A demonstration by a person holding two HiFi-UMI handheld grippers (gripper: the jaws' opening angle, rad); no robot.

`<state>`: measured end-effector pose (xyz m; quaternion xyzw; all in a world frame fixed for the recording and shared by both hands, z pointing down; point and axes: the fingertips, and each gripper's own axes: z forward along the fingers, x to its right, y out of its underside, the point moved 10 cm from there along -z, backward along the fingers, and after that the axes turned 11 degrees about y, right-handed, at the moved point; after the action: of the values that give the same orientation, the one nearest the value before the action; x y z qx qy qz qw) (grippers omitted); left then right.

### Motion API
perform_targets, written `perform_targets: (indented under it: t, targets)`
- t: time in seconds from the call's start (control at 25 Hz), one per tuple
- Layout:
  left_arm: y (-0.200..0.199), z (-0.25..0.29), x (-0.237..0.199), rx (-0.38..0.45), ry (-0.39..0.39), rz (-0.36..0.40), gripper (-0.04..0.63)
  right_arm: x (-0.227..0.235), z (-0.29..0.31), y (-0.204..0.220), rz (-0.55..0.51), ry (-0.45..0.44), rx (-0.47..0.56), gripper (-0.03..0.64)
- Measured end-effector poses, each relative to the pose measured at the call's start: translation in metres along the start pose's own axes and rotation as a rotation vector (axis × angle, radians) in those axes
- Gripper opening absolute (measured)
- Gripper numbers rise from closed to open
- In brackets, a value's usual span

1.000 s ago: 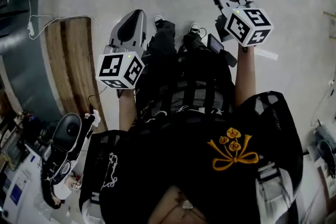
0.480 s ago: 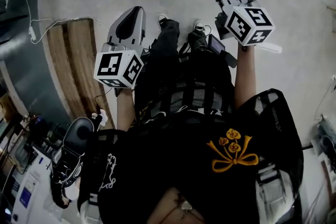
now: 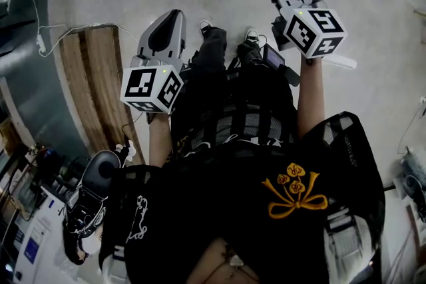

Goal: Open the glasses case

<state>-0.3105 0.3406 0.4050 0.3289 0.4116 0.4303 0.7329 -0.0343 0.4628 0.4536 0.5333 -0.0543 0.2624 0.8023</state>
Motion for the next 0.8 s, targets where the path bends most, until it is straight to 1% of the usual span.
perform_targets:
  t: [0.36,0.6,0.8]
  targets:
    - [-0.008,-0.005,-0.004,0.038,-0.014,-0.001,0.034,-0.015,0.0,-0.011,-0.039,-0.037,0.004,0.012]
    - [-0.009,-0.013,-0.013,0.101,-0.059,-0.016,0.034,-0.034,0.007,-0.019,-0.084,-0.098,0.011,0.012]
    - [-0.028,-0.023,-0.012,0.13,-0.097,-0.021,0.034,-0.047,0.011,-0.046,-0.121,-0.137,0.007,0.012]
